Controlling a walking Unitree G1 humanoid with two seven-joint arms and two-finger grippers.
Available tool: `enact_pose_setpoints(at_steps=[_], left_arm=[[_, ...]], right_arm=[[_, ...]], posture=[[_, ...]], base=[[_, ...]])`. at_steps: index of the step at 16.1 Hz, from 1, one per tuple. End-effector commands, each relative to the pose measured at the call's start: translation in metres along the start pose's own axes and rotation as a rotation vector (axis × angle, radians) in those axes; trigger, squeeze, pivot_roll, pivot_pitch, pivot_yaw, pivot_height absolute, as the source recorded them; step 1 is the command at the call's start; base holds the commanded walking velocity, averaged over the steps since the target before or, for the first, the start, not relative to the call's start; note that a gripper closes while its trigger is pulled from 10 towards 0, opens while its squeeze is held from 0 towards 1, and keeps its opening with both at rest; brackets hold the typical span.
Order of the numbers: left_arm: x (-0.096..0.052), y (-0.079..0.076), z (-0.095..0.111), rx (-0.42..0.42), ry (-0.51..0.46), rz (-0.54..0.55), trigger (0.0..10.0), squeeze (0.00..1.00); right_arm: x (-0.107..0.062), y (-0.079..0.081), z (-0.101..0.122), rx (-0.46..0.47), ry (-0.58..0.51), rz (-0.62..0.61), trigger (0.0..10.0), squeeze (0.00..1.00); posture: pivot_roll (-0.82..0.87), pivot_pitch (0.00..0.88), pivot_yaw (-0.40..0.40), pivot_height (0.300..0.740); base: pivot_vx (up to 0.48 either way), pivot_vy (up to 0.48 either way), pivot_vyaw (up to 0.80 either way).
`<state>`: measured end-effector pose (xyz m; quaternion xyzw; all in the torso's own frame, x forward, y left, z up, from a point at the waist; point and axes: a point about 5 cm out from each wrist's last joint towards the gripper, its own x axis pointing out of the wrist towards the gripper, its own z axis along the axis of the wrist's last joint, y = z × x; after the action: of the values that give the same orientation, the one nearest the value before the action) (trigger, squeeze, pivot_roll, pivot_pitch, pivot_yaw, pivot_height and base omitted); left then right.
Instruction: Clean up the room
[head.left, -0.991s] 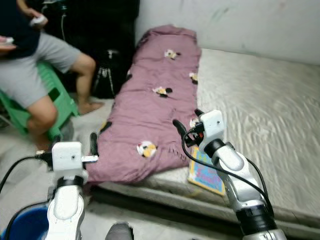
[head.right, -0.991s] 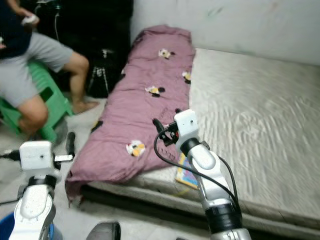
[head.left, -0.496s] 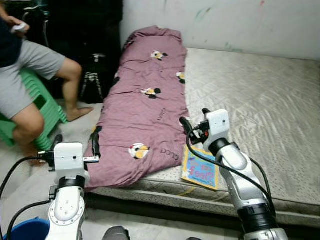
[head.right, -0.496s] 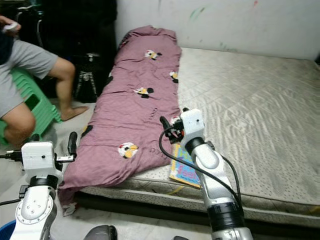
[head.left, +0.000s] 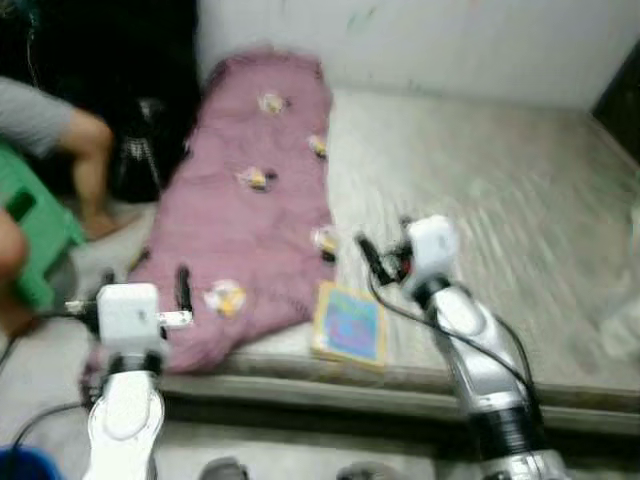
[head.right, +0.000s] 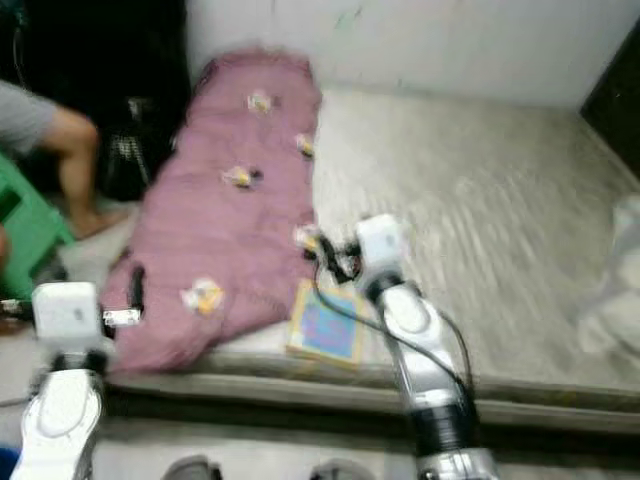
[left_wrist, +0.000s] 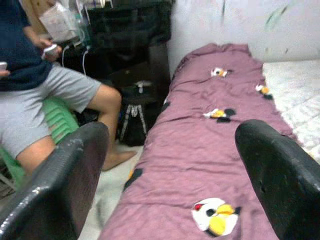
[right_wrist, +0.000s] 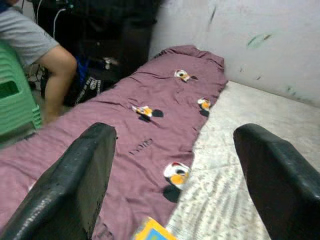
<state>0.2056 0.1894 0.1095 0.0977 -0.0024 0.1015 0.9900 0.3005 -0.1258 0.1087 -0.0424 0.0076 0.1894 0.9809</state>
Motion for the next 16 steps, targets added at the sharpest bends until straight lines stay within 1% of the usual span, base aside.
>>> enact_pose_setpoints(at_steps=[1, 8, 10, 16], left_arm=[[-0.0001, -0.0058, 0.0017, -0.019, -0.006, -0.023, 10.0, 0.00], [-0.0001, -0.0067, 0.0014, -0.021, -0.005, -0.029, 10.0, 0.00], [-0.0005, -0.0073, 0.0018, -0.034, -0.009, -0.029, 10.0, 0.00], [-0.0015, -0.0069, 0.0023, -0.037, -0.010, -0.026, 10.0, 0.00]], right_arm=[[-0.0022, -0.0106, 0.0022, -0.022, -0.001, -0.026, 10.0, 0.00], [-0.0025, -0.0115, 0.0005, -0.024, 0.006, -0.031, 10.0, 0.00], [-0.0025, -0.0117, 0.0002, -0.031, 0.008, -0.029, 10.0, 0.00], [-0.0029, -0.0122, -0.0001, -0.037, 0.010, -0.029, 10.0, 0.00]], posture=[[-0.01, 0.000, -0.058, 0.740], [-0.01, 0.000, -0.057, 0.740], [-0.01, 0.000, -0.059, 0.740], [-0.01, 0.000, -0.060, 0.740]], base=[[0.000, -0.446, 0.00], [0.000, -0.444, 0.00], [0.000, 0.000, 0.00], [0.000, 0.000, 0.00]])
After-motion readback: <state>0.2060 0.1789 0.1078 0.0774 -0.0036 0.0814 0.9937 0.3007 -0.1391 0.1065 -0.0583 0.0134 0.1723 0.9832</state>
